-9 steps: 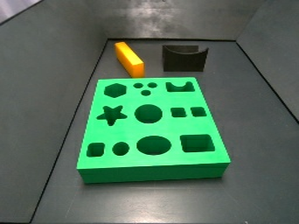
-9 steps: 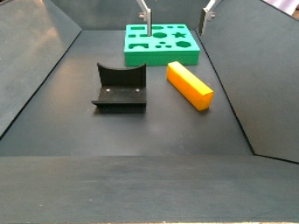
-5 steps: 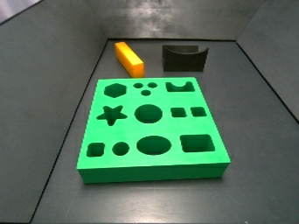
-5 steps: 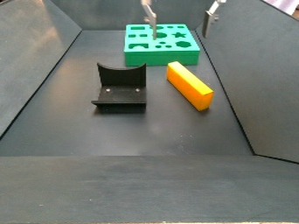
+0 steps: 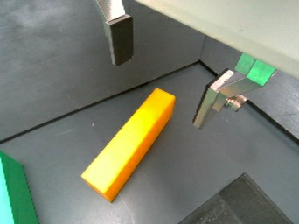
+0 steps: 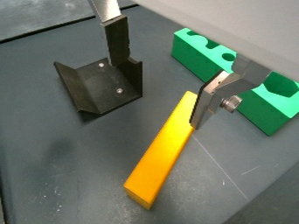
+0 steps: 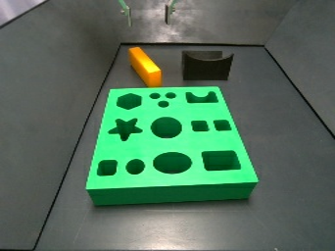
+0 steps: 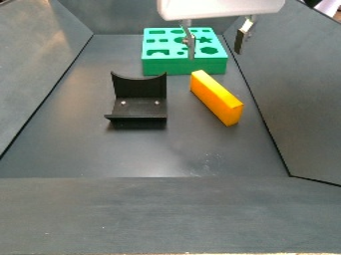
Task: Pick up the rectangle object. Move up. Place the rectangle object on the fixture. Regrasp the rectangle object. Move to above the board. Insert the rectangle object.
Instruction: Pick up the rectangle object.
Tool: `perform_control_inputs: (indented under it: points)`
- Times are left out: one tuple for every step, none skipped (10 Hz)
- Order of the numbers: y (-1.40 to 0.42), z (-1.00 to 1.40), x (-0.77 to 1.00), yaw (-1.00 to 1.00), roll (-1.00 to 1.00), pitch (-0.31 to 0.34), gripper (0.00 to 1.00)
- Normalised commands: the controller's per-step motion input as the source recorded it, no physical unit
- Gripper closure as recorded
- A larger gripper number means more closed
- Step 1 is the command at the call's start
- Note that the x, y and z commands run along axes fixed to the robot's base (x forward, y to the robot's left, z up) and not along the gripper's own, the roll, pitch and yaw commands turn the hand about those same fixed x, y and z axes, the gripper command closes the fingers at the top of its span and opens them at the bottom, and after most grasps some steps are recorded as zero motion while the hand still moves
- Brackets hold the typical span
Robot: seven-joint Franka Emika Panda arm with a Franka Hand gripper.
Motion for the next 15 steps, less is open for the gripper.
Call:
perform_control_inputs:
  points:
    - [0.0,-0.02,0.0,0.01,0.0,0.0,0.0]
    - [-0.03,-0.19,-0.1,0.17,0.03,-0.063,0.0]
    - [0.0,-0.4,-0.29,0.45,0.1,-0.166,0.0]
    - [0.0,-0.43,-0.24,0.52,0.08,-0.204,0.0]
    - [0.0,-0.41,-0.2,0.5,0.07,-0.204,0.0]
    - [0.0,-0.44,-0.17,0.44,0.06,-0.226,0.0]
    - [-0.06,-0.47,-0.08,0.32,0.06,-0.251,0.0]
    - [-0.07,-0.47,0.02,0.13,0.05,-0.251,0.0]
    - [0.0,-0.46,0.3,0.0,0.11,-0.18,0.0]
    - [0.0,-0.46,0.34,0.0,0.13,-0.144,0.0]
    - [0.0,-0.5,0.1,0.0,0.17,-0.14,0.0]
    - [-0.02,-0.55,-0.04,0.09,0.18,-0.149,0.0]
    - [-0.11,-0.52,-0.15,0.09,0.16,-0.17,0.0]
    - [-0.22,-0.47,-0.24,0.0,0.13,-0.191,0.0]
    - [-0.25,-0.39,-0.28,0.0,0.07,-0.209,0.0]
